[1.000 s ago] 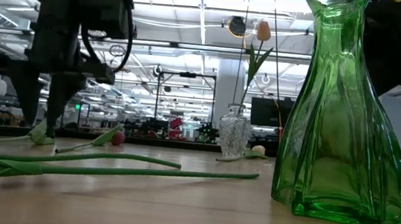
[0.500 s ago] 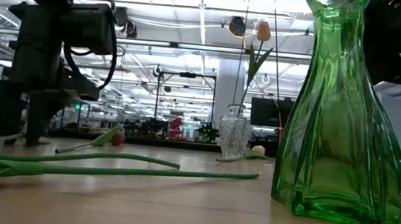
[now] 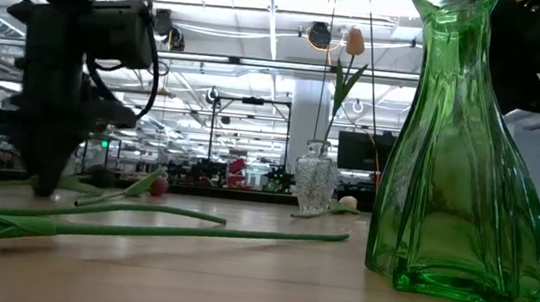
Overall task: Sort flowers into vase by color
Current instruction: Put the left black tulip into the green flower vase, then put the peach tulip into the transparent flower vase
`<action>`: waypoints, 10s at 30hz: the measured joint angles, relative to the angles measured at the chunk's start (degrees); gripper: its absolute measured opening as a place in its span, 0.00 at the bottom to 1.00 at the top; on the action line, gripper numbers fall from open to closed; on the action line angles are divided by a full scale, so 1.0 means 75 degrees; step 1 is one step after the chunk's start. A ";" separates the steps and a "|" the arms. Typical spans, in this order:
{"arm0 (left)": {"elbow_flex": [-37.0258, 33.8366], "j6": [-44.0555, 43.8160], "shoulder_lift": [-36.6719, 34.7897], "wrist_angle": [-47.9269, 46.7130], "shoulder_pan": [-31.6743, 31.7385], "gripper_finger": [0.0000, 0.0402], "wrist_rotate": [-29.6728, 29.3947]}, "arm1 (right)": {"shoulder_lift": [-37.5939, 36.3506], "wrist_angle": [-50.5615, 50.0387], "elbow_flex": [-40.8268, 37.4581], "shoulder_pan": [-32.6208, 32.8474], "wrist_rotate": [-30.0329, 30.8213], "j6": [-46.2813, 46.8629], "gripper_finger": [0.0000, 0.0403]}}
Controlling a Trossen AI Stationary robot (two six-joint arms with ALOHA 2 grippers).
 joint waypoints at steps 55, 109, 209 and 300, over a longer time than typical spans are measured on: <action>0.5747 0.9851 0.3609 0.9333 -0.4484 0.02 -0.4525 | -0.1772 0.0229 -0.1647 0.2130 -0.0746 -0.0916 0.37; 0.5750 0.9135 0.4722 0.8201 -0.4116 0.12 -0.3943 | -0.1771 0.0221 -0.1647 0.2129 -0.0743 -0.0712 0.37; 0.5756 0.7357 0.3037 0.5705 -0.3698 0.37 -0.1585 | -0.1769 0.0515 -0.1644 0.2127 -0.0239 0.0137 0.37; 0.0519 0.7945 -0.4706 0.2453 -0.3081 0.96 -0.5478 | 0.6144 0.1651 0.3532 -0.2173 0.0473 0.1128 0.38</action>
